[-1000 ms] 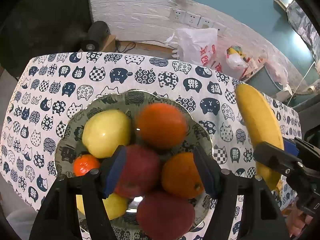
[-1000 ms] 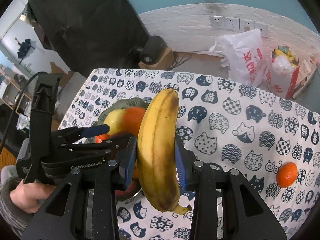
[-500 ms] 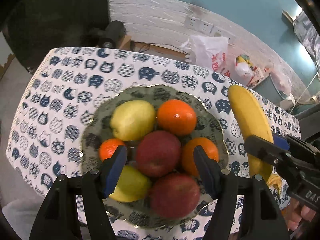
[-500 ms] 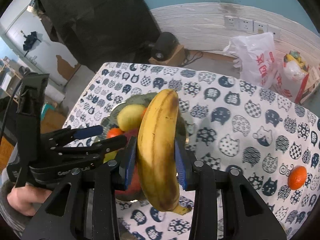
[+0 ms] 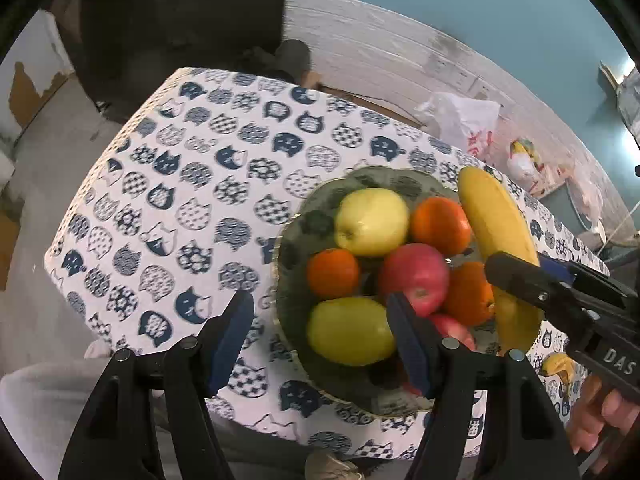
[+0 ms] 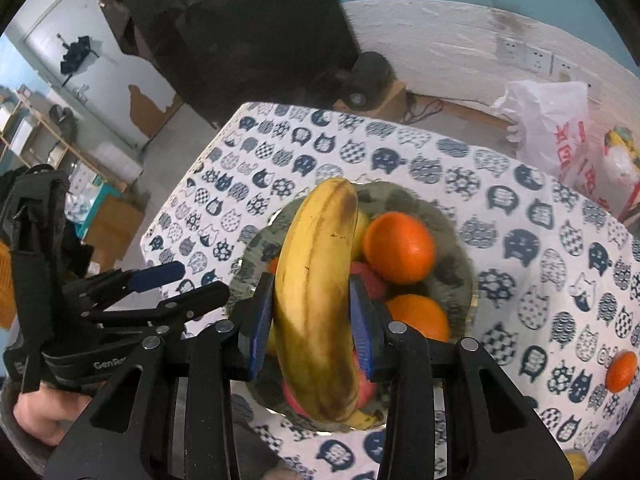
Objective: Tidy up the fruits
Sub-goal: 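Release the orange with the left tool while the right tool lowers and releases the banana, then withdraw both tools from the plate toward the tangerine and banana on the cloth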
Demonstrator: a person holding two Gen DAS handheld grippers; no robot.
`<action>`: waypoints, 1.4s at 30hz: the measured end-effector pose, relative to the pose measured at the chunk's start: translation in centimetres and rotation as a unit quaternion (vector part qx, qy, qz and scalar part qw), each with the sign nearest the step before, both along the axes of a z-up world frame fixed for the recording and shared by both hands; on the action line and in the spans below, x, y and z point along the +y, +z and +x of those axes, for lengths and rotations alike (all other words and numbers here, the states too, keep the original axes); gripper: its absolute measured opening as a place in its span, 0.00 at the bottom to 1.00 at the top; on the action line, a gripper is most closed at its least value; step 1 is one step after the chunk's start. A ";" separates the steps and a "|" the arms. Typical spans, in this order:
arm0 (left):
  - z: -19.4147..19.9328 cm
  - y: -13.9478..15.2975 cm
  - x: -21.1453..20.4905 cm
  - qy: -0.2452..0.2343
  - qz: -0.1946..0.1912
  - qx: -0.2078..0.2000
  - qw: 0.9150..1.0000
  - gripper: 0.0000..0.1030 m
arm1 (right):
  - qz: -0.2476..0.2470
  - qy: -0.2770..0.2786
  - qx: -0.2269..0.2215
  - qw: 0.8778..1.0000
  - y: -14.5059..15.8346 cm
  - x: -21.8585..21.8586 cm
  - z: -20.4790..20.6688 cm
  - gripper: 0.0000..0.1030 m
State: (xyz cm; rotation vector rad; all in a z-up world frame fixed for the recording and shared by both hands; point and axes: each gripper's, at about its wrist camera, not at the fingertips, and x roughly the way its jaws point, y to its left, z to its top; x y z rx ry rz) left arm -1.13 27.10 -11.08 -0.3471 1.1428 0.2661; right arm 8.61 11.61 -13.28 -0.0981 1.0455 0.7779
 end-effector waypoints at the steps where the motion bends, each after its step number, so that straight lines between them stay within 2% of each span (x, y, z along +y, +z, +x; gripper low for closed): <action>1: -0.3 0.0 0.4 0.005 -0.001 -0.001 1.000 0.68 | -0.005 0.003 0.000 1.000 -0.2 0.7 -0.1 0.34; 10: -1.4 -0.4 2.0 0.013 0.000 0.007 1.000 0.68 | -0.035 0.022 0.008 0.999 -2.7 5.1 -0.5 0.34; 14: -1.5 -0.6 2.3 0.014 -0.001 0.012 1.000 0.68 | -0.023 0.027 0.032 0.999 -3.9 5.6 -0.2 0.33; 21: -1.1 -0.6 1.4 -0.001 0.003 0.016 1.000 0.68 | -0.021 0.021 0.027 0.999 -3.3 5.4 -0.2 0.33; 27: -0.7 -0.2 0.3 -0.013 0.006 0.015 1.000 0.68 | -0.038 0.013 0.008 0.999 -2.4 4.3 -0.4 0.34; 28: -0.7 -0.1 0.0 -0.015 0.008 0.014 1.000 0.70 | -0.043 0.011 0.001 0.999 -2.0 3.9 -0.5 0.35; 31: -0.6 0.2 -0.8 -0.024 0.017 0.013 0.999 0.76 | -0.054 0.003 -0.017 0.998 -1.1 3.1 -0.7 0.49; 35: -0.3 0.5 -2.4 -0.044 0.027 0.014 0.999 0.77 | -0.060 -0.013 -0.036 0.997 0.2 1.2 -0.8 0.64; 42: 0.4 1.4 -6.4 -0.092 0.050 0.013 0.994 0.79 | -0.079 -0.041 -0.056 0.995 1.8 -2.6 -1.2 0.67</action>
